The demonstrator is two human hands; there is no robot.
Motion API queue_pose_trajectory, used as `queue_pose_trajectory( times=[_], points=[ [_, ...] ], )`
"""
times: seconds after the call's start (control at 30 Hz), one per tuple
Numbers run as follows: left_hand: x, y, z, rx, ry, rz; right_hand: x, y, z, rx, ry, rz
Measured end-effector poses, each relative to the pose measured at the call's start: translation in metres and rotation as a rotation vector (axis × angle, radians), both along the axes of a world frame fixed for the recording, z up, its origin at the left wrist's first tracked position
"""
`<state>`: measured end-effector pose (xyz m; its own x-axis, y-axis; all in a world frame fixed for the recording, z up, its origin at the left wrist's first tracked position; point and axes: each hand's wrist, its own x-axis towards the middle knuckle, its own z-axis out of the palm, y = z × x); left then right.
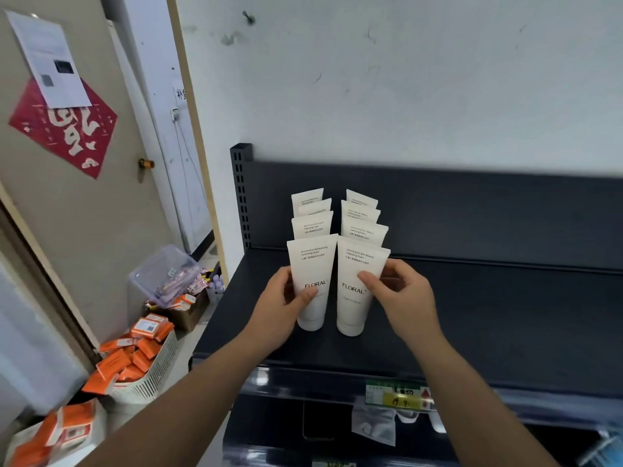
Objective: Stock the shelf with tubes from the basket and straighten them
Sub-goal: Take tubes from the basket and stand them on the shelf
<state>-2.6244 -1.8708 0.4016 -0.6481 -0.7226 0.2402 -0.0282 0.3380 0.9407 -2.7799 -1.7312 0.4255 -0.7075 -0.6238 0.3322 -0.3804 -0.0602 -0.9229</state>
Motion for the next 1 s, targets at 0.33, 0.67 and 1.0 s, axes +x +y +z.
queue_pose_trajectory(
  times=[0.33,0.67,1.0],
  points=[
    [0.019,-0.004,0.010,-0.154,-0.166,-0.044,0.011,0.005,0.023,0.106,0.124,0.052],
    [0.091,-0.014,0.022,-0.664,-0.567,0.123,0.070,-0.014,0.055,0.221,0.780,-0.035],
    [0.243,-0.024,-0.001,-0.712,-0.780,0.338,0.193,-0.069,0.015,0.364,1.116,0.243]
  ],
)
